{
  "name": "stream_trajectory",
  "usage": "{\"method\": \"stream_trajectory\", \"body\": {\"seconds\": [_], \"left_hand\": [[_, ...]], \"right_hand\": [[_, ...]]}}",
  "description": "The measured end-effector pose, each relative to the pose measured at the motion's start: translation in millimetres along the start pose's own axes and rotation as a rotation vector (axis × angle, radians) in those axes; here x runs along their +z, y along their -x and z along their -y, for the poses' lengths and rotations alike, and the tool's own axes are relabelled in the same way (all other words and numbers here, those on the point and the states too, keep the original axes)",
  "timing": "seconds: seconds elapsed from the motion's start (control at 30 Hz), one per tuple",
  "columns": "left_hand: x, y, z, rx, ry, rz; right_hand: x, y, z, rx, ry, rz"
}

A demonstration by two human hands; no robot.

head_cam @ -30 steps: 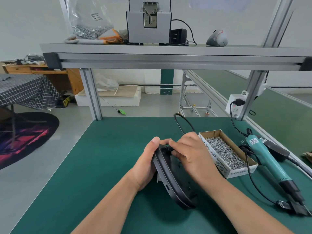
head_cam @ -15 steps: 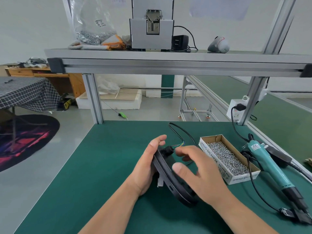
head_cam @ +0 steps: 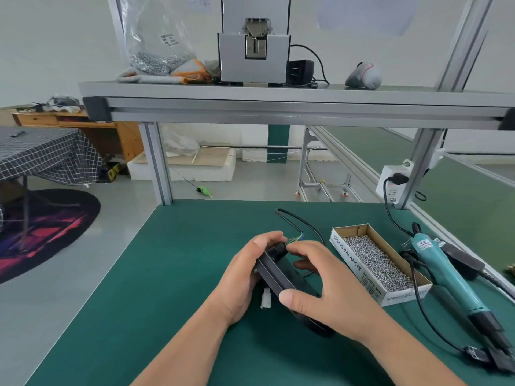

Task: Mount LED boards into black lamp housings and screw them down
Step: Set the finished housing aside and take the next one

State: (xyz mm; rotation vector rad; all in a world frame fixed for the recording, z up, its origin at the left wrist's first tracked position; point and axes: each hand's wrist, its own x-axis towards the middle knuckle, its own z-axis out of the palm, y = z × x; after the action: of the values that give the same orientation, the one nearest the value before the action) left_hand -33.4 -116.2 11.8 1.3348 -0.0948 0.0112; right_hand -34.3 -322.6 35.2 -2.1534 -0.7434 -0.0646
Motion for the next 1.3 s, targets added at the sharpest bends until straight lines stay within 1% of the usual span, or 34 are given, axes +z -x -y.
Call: {"method": "stream_trajectory", "body": {"seconds": [0.17, 0.3, 0.53, 0.7, 0.87, 0.9, 0.97, 1.07, 1.13, 1.17, 1.23, 1.27, 1.3], "left_hand": [[-0.3, -4.7, 3.0, -0.001, 0.033, -0.028], [2.6, -7.1, 4.1, -0.007, 0.068, -0.039], [1.5, -9.6, 7.4, -0.018, 0.072, -0.039], [-3.0, -12.9, 13.4, 0.001, 0.066, -0.037], [-0.7, -13.0, 13.1, 0.000, 0.024, -0.027], [0.4, -12.5, 13.7, 0.001, 0.009, -0.030], [1.9, -10.8, 12.9, -0.002, 0.018, -0.049], [2.3, -12.0, 14.9, 0.002, 0.061, -0.061], [5.8, -13.2, 17.0, 0.003, -0.064, -0.110], [7.3, -12.9, 18.9, 0.008, -0.194, -0.150], [9.1, -11.3, 23.3, 0.058, -0.564, -0.203], [9.6, -9.7, 25.4, 0.112, -0.765, -0.205], [10.0, -8.1, 27.6, 0.164, -0.909, -0.205]], "right_hand": [[-2.1, -4.1, -1.8, 0.040, -0.058, 0.033], [-3.0, -7.6, -4.8, 0.053, -0.127, 0.021], [-3.5, -13.2, -6.2, 0.064, -0.149, 0.051], [-4.6, -12.6, -1.7, -0.015, -0.076, 0.076], [-13.8, -0.5, 2.5, -0.036, 0.132, 0.219], [-14.2, 1.9, 4.1, -0.025, 0.162, 0.212], [-13.7, 2.1, 6.4, -0.019, 0.184, 0.145], [-18.2, -3.2, 1.5, -0.001, 0.198, -0.038], [-24.5, -6.7, -8.1, 0.071, 0.150, -0.174], [-27.0, -8.0, -12.9, 0.130, 0.068, -0.233], [-30.1, -9.8, -20.9, 0.237, -0.134, -0.332], [-30.4, -11.1, -23.6, 0.278, -0.206, -0.362], [-29.8, -12.3, -26.0, 0.311, -0.248, -0.379]]}}
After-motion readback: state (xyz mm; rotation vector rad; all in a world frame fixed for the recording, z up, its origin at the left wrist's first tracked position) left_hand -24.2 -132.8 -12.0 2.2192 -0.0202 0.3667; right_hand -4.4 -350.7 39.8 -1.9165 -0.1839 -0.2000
